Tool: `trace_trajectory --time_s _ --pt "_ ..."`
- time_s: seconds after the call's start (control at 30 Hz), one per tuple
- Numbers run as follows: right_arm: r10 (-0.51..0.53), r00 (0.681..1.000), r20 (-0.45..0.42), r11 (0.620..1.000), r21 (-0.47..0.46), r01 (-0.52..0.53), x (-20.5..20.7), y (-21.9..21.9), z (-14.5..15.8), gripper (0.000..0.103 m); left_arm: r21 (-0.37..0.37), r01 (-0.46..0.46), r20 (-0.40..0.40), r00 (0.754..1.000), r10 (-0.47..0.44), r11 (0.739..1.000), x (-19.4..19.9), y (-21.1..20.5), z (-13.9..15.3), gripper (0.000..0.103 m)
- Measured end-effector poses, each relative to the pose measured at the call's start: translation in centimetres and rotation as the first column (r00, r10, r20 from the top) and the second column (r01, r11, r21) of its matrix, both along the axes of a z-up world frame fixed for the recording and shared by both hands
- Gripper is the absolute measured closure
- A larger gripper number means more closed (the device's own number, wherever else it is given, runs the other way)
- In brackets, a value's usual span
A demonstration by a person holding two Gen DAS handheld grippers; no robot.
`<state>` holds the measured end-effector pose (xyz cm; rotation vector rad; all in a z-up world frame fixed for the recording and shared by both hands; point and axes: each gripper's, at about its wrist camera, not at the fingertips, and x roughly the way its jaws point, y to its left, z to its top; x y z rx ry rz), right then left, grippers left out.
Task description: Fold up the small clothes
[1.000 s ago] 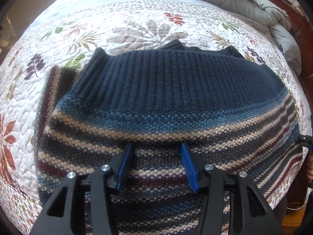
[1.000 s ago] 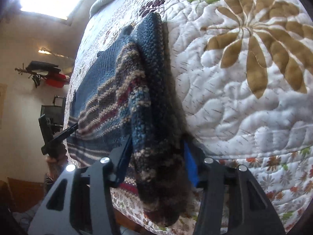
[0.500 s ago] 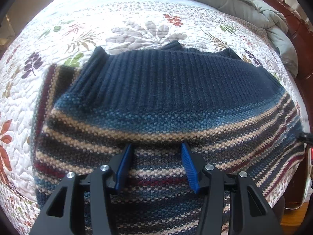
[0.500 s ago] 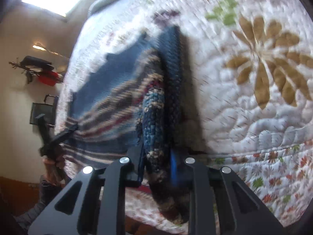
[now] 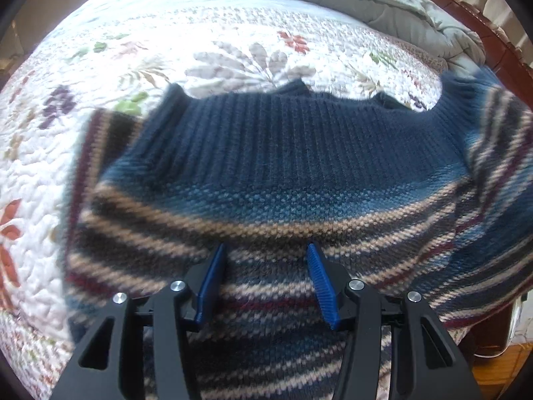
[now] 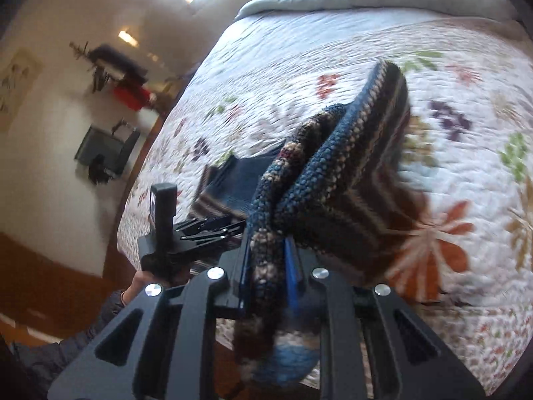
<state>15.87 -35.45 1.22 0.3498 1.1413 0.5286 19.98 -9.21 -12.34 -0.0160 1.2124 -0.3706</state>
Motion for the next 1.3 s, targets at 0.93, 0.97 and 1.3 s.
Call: trace_trajectory --time_s 0.93,0.97,1.3 --pt "0.206 0.974 -0.097 0.976 -0.048 -0.211 -1.1 10.1 -8.3 0.066 -0.183 -0.027 -0.060 0.998 0.016 0.983 0.0 2.7 2.7 0.042" --pt "0.192 0.977 -0.090 0.980 -0.044 -0.196 -1.3 9.2 -7.7 0.066 -0.183 -0.018 -0.064 0.998 0.007 0.983 0.0 2.3 2.6 0.042" --pt "0.041 0.996 -0.077 0.997 -0.059 -0.045 -2.8 0.8 -6.3 0.063 -0.089 0.026 -0.098 0.995 -0.034 0.996 0.6 -3.6 1.0 0.033"
